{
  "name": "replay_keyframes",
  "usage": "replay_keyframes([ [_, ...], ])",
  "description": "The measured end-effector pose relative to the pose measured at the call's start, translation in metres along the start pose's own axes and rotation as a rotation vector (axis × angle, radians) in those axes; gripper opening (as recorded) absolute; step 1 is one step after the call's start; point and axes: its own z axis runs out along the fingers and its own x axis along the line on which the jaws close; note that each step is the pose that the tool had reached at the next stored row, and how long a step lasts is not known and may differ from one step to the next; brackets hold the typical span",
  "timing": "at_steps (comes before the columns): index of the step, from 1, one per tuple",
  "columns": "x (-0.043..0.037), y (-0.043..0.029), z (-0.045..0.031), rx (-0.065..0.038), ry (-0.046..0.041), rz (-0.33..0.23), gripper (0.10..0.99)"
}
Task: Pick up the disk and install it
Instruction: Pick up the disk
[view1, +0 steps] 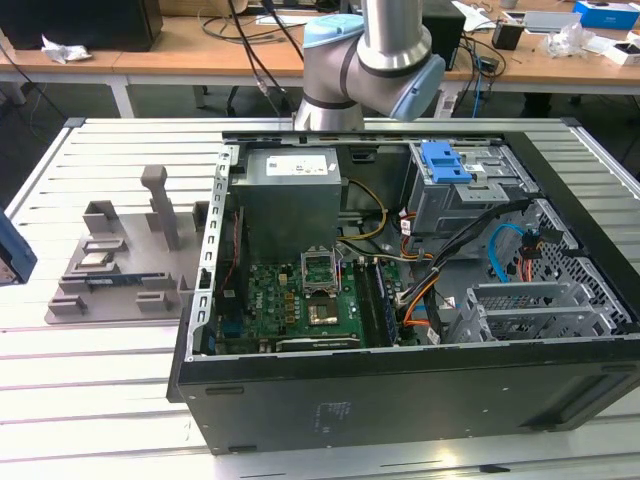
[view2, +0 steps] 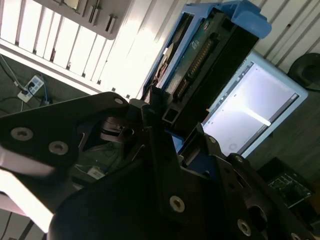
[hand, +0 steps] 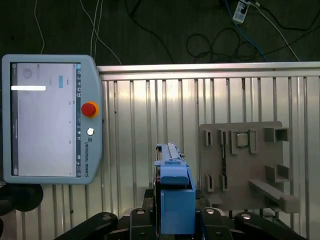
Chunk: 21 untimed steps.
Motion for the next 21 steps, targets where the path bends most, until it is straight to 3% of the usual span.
replay_keyframes([
  [4,0.0001,-0.0026,0.0,0.0,0.0,0.0,0.365],
  [9,-0.0004,-0.0178,-0.0001,0.0,0.0001,0.0,0.365],
  [21,-0.0007,-0.0359,-0.0002,0.0,0.0001,0.0,0.365],
])
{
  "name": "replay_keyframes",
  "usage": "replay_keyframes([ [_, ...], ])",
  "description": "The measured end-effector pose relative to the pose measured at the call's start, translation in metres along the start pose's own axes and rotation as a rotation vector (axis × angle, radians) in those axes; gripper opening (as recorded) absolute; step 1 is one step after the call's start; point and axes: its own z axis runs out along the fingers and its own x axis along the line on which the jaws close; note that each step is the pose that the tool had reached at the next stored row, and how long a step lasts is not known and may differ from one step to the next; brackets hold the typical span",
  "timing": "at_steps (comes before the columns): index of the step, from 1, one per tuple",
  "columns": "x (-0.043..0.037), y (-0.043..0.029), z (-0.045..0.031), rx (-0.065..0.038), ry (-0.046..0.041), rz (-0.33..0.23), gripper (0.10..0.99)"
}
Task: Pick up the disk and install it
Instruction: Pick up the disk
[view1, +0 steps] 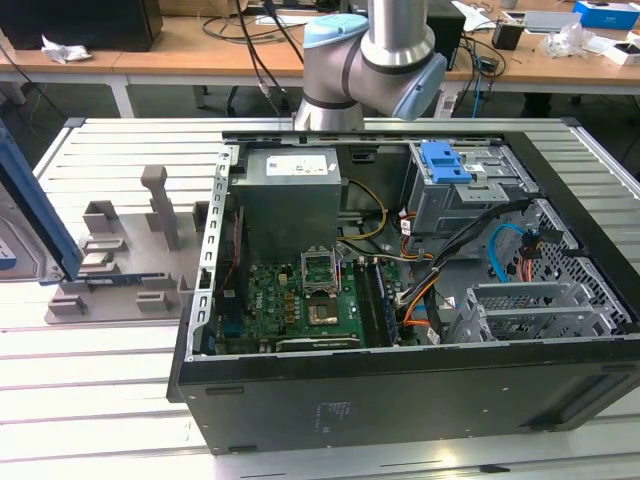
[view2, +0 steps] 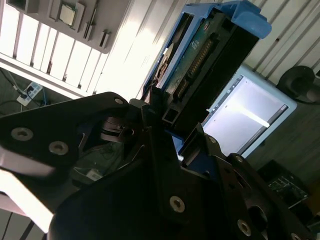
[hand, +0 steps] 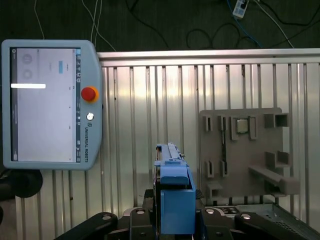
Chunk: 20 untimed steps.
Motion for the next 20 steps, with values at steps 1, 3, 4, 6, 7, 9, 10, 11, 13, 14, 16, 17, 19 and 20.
replay_keyframes([
  [1,0.0,-0.0012,0.0,0.0,0.0,0.0,0.365],
  [3,0.0,-0.0049,0.0,0.0,0.0,0.0,0.365],
  [4,-0.0001,-0.0062,-0.0001,0.0,0.0,0.0,0.365],
  [6,-0.0001,-0.0086,0.0,0.0,-0.0001,0.0,0.365],
  [7,-0.0001,-0.0101,0.0,0.0,0.0,0.0,0.365],
  [9,-0.0001,-0.0136,-0.0001,0.0,0.0,0.0,0.365],
  [10,-0.0001,-0.0149,-0.0001,0.0,0.0,0.0,0.365],
  [11,-0.0002,-0.0161,-0.0001,0.0,0.0,0.0,0.365],
  [13,-0.0003,-0.0204,-0.0001,0.0,0.0,0.0,0.365],
  [14,-0.0003,-0.0226,-0.0001,0.0,-0.0001,0.0,0.365],
  [16,-0.0004,-0.0282,-0.0001,0.0,-0.0001,0.0,0.365],
  [17,-0.0005,-0.0328,-0.0002,0.0,0.0001,0.0,0.365],
  [19,-0.0008,-0.0393,-0.0002,0.0,-0.0001,0.0,0.365],
  [20,-0.0009,-0.043,-0.0002,0.0,-0.0001,0.0,0.365],
])
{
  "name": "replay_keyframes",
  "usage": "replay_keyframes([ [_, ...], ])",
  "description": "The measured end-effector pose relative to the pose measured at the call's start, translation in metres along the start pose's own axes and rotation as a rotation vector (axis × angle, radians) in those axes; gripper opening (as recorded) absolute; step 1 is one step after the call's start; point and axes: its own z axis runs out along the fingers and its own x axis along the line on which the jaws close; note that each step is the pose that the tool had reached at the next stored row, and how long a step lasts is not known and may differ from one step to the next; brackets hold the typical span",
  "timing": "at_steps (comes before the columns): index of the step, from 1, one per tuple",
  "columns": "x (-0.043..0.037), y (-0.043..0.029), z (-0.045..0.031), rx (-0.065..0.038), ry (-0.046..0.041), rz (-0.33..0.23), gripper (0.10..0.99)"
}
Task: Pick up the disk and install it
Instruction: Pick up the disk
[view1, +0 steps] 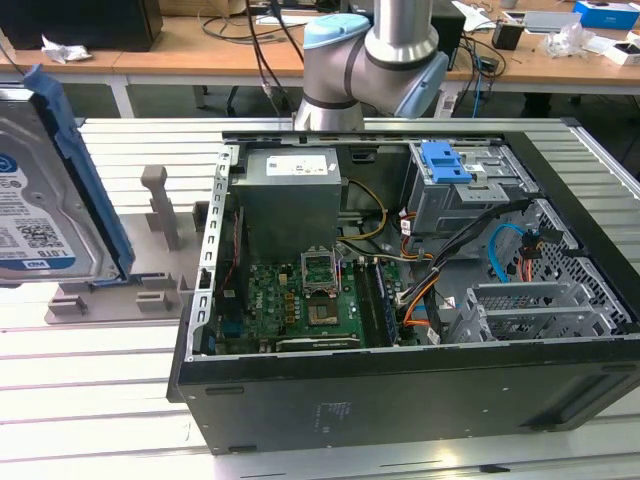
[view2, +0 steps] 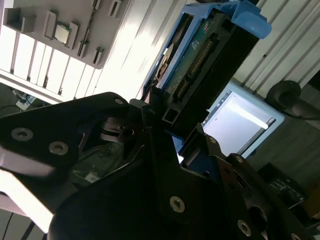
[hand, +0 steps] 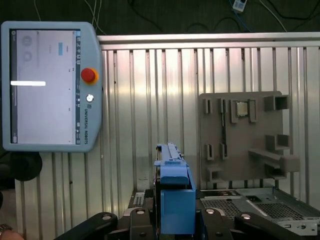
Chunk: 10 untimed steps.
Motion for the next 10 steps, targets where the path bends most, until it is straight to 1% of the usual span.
replay_keyframes([
  [4,-0.0003,-0.0126,-0.0001,-0.001,0.0001,0.0,0.365],
  [7,-0.0006,-0.0234,-0.0001,-0.001,0.0,0.0,0.365],
  [9,-0.0008,-0.0315,-0.0002,-0.001,0.0001,0.0,0.365],
  [10,-0.001,-0.0369,-0.0003,-0.001,0.0002,0.0,0.365],
])
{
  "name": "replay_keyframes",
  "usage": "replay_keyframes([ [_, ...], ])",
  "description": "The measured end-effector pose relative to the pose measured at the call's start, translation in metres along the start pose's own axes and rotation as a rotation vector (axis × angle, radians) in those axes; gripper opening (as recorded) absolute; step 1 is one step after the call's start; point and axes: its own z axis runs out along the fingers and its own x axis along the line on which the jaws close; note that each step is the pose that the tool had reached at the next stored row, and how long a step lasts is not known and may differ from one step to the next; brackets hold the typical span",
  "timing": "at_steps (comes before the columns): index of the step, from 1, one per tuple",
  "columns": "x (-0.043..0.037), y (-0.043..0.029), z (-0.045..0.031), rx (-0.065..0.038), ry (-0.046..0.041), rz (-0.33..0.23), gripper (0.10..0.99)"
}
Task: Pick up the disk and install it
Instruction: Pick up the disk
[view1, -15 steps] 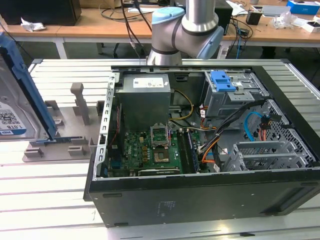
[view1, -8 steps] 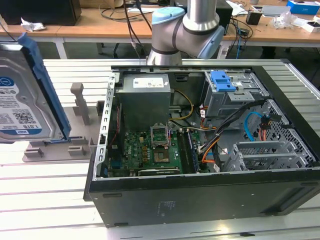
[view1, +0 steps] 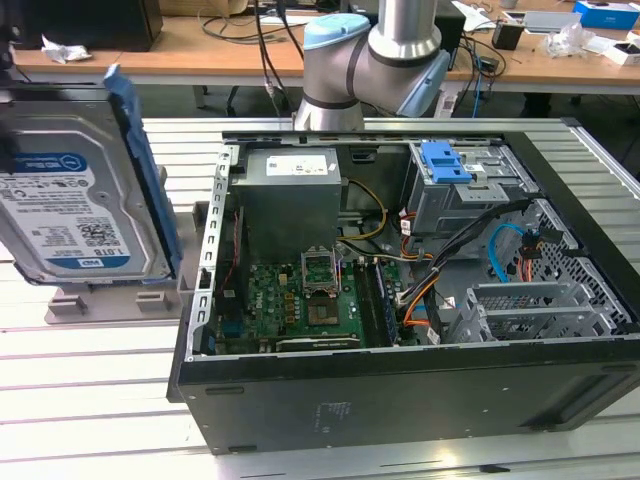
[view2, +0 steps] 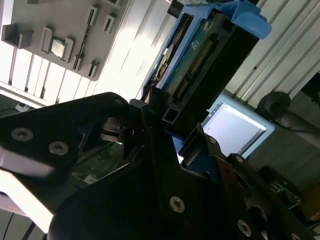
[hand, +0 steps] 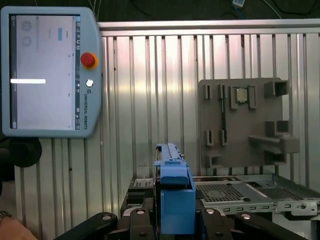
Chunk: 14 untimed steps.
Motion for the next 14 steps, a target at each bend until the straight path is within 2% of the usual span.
replay_keyframes([
  [10,-0.001,-0.0347,-0.0002,0.0,-0.0001,0.0,0.365],
  [11,-0.0011,-0.0386,-0.0002,0.0,-0.0001,0.0,0.365],
  [12,-0.0013,-0.0457,-0.0003,-0.001,0.0,0.0,0.365],
  [14,-0.0014,-0.0512,-0.0003,0.0,-0.0001,0.0,0.365],
])
